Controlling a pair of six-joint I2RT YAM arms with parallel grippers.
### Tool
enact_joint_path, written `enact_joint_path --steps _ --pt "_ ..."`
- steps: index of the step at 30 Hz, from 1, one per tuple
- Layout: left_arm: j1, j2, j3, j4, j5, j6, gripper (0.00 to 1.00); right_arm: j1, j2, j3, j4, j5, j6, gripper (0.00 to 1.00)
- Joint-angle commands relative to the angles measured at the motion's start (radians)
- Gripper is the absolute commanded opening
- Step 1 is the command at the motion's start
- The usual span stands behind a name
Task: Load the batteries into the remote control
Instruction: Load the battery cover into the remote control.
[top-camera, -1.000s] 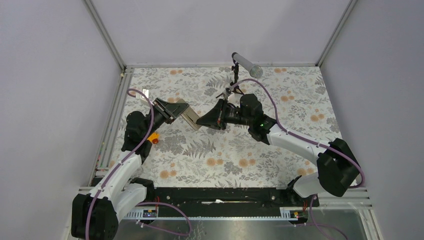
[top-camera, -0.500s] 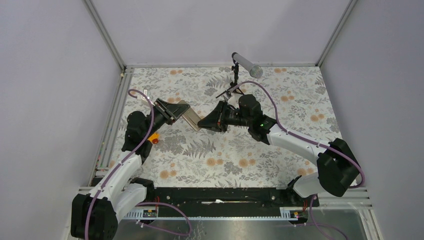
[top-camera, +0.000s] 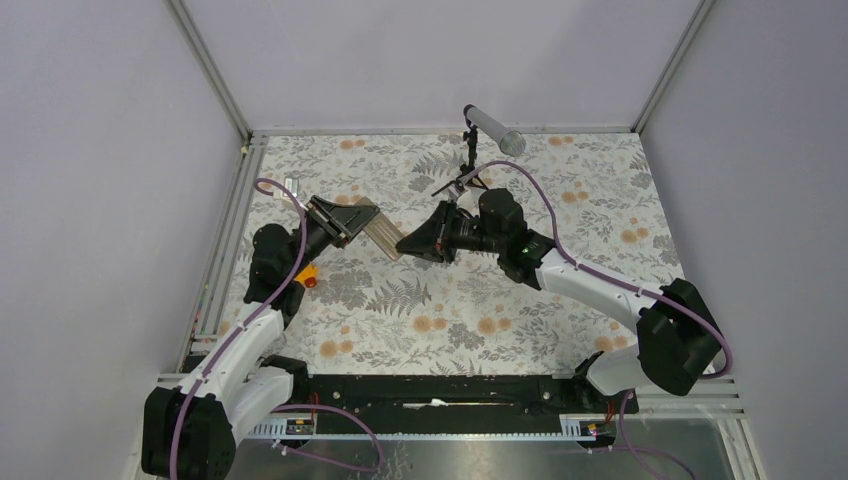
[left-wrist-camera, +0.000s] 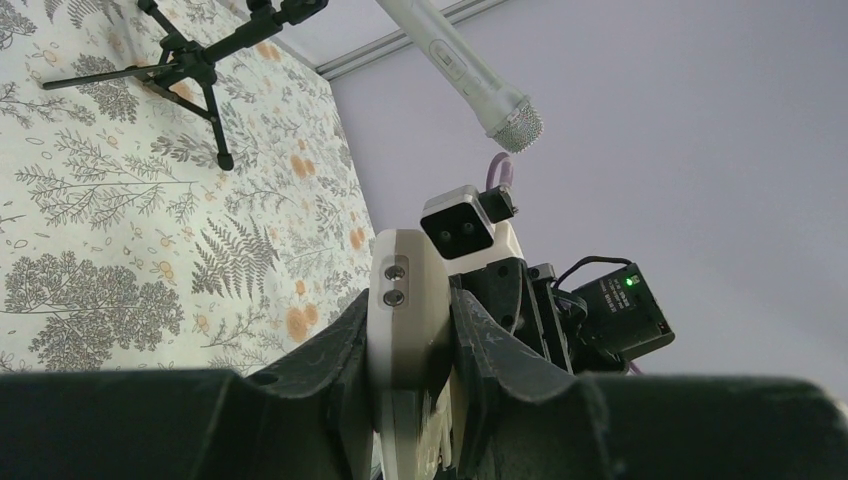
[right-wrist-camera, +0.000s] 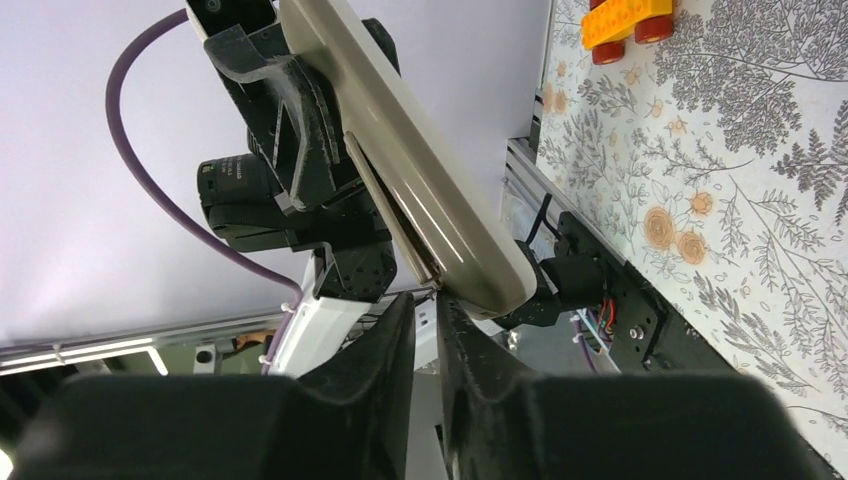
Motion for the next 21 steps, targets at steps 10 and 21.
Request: enact_joint_path --steps 10,21 --pt "-0.004 -0.010 0.013 0.097 0.022 -0.019 0.00 0.000 -0.038 0.027 -0.016 0.046 -0.023 0.00" --pt "-0.002 -0.004 0.012 0.091 0.022 0.011 0.00 0.000 -0.072 -0.011 0.021 0.048 0.041 0.00"
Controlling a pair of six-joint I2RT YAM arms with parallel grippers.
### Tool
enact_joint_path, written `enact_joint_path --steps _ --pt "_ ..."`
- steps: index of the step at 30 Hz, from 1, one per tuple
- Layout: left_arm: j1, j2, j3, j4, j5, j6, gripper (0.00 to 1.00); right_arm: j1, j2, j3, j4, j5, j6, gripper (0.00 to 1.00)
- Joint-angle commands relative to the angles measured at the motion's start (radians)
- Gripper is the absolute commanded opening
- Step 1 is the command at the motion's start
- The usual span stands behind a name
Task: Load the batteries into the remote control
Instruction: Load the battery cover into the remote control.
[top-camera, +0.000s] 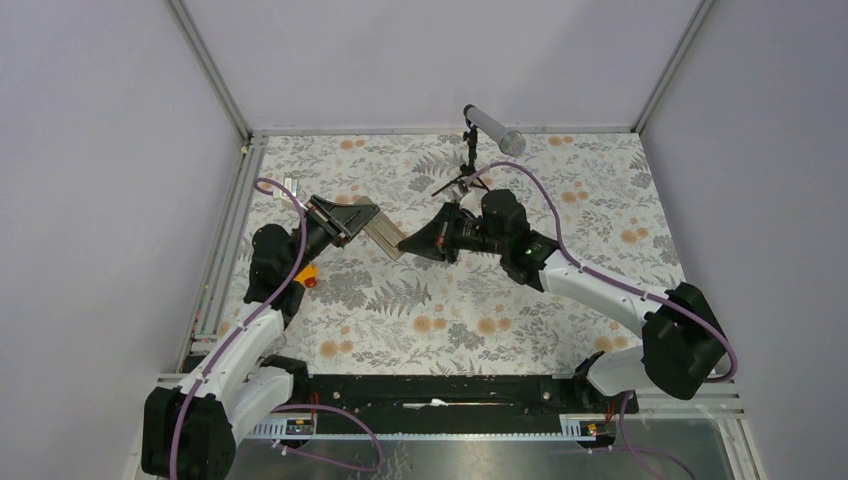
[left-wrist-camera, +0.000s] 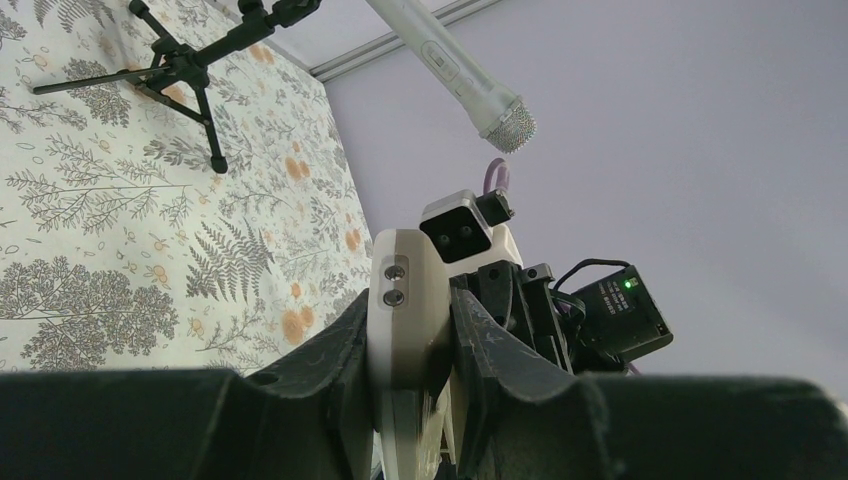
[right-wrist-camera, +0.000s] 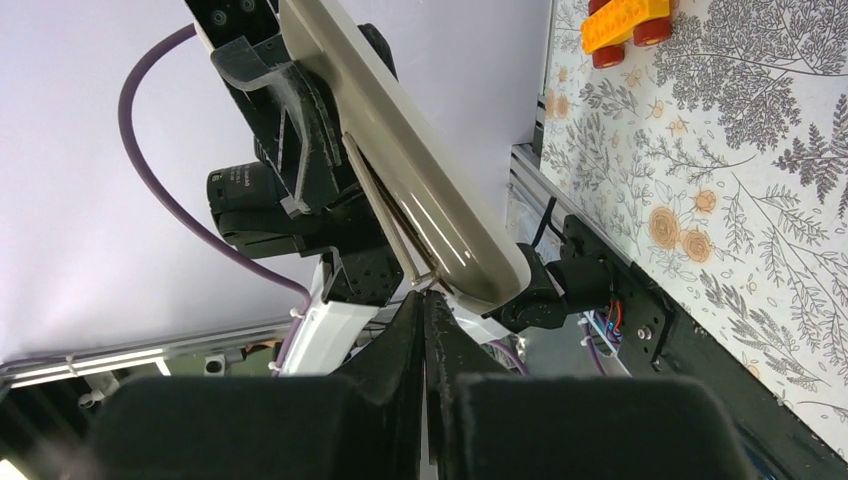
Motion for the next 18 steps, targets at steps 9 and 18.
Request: enact_joint_path --steps 9,18 --pt "-0.002 0.009 0.014 0.094 0.037 0.007 0.00 0.000 -0.064 -0.047 0.070 0.000 0.070 0.00" --pt "-0.002 0.012 0.004 0.130 0.049 -0.019 0.00 -0.001 -0.050 -0.022 0.058 -0.009 0.048 0.14"
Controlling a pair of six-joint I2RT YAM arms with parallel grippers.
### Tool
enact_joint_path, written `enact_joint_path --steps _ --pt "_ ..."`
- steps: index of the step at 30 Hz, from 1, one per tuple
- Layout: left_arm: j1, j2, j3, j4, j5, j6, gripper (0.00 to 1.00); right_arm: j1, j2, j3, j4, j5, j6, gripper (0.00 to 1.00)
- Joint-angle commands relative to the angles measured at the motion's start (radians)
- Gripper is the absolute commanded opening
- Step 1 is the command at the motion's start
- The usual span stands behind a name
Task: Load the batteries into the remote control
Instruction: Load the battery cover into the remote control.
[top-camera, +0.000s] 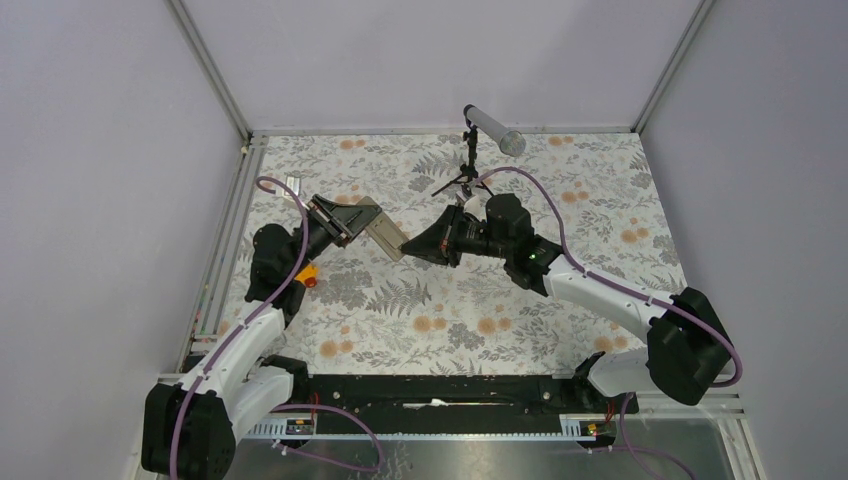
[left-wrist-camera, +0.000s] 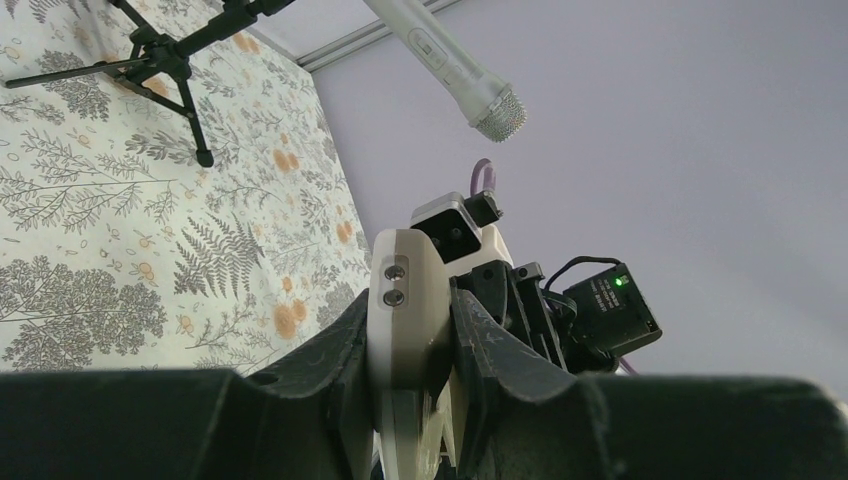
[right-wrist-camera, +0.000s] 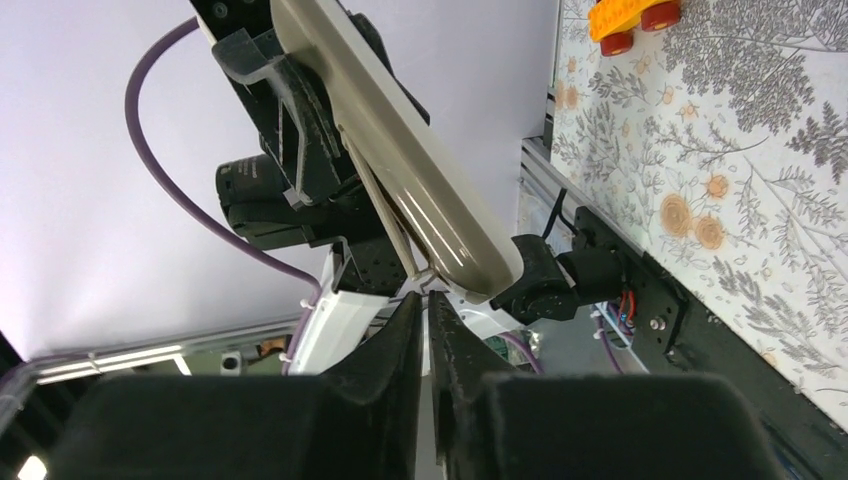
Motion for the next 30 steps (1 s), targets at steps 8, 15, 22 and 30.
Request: enact_joint_path --steps 8,15,22,30 --pt "-0.002 0.008 -0.016 0.172 0.049 -0.034 0.00 0.000 0.008 0.044 0.020 0.001 -0.012 0.21" --pt "-0.002 0.012 -0.031 0.193 0.054 -0.040 0.00 0.000 0.030 0.071 0.024 0.005 -0.017 0.17" --pt "-0.002 0.020 -0.027 0.223 0.065 -0.057 0.00 -0.001 0.047 0.083 0.012 0.007 -0.014 0.14" --pt "-0.007 0.046 -0.042 0.301 0.078 -0.080 0.00 0.000 0.075 0.094 0.045 -0.007 0.057 0.00"
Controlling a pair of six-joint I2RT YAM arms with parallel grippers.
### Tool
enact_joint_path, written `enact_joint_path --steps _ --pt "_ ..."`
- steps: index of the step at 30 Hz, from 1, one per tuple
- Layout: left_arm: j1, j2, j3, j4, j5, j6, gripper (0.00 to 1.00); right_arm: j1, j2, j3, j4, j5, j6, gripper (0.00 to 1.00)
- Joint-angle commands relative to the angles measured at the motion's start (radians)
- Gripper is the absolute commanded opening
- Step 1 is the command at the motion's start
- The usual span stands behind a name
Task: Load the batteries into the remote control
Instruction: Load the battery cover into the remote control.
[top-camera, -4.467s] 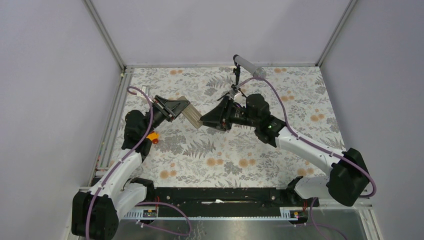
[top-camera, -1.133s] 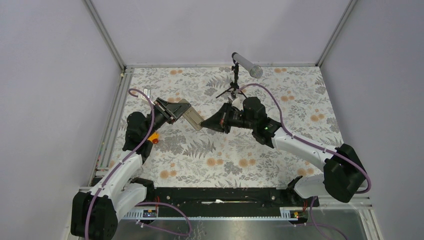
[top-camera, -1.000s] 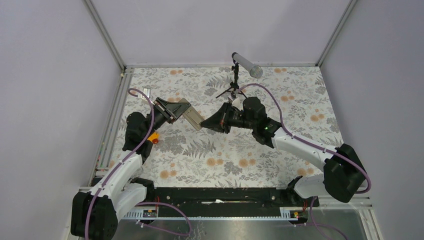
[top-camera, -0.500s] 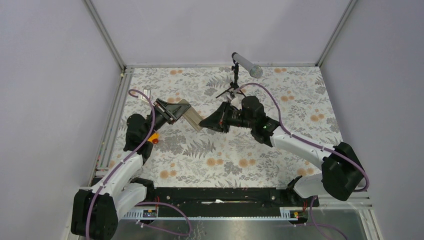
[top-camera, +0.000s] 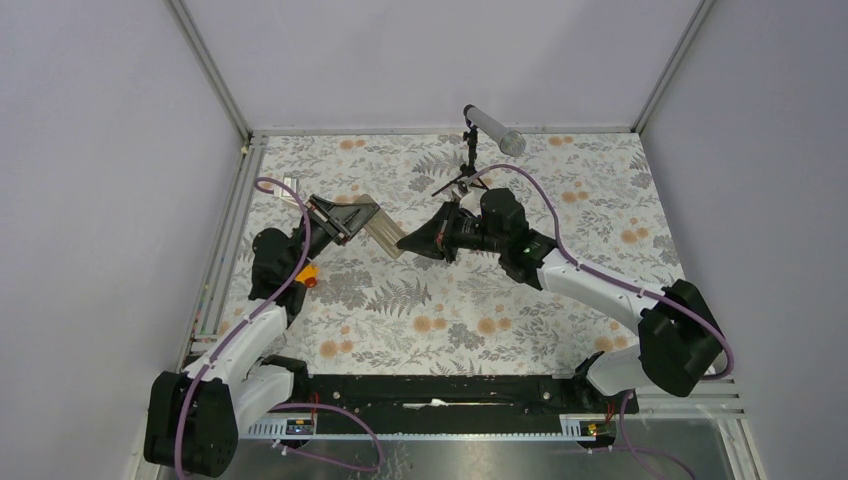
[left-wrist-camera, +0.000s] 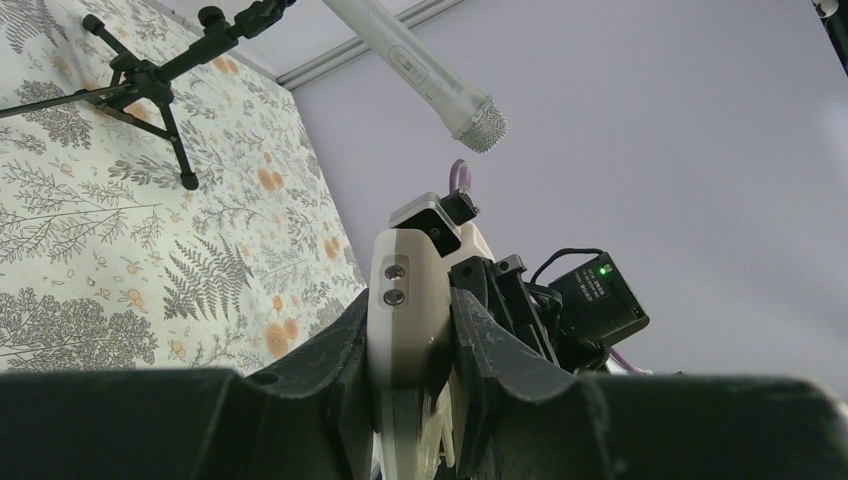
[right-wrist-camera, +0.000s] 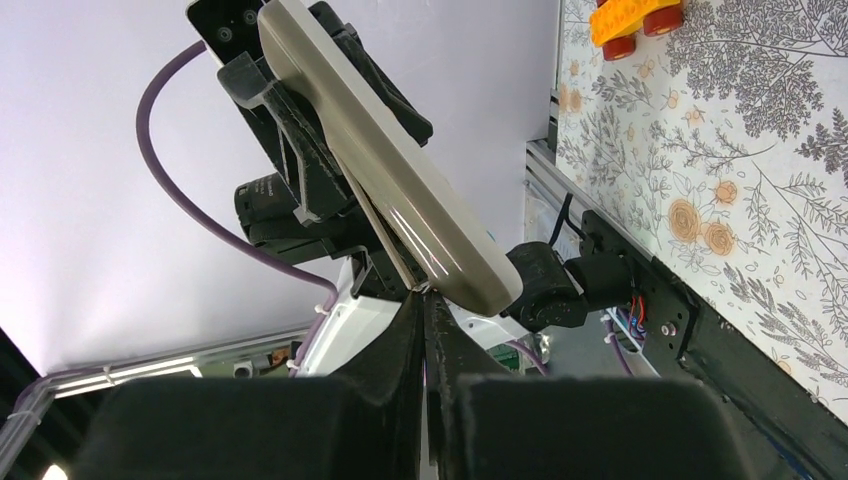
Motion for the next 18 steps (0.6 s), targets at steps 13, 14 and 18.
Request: enact_joint_path --steps 13,14,18 --pt "-0.014 0.002 0.022 0.096 0.046 -0.063 0.00 0.000 0.019 0.079 -0.089 0.025 -0.022 0.31" --pt "-0.011 0.006 0.020 0.098 0.040 -0.071 0.00 0.001 0.012 0.081 -0.098 0.029 -0.027 0.33" --pt "0.002 0.035 0.016 0.129 0.039 -0.126 0.00 0.001 0.000 0.089 -0.137 0.034 -0.037 0.38"
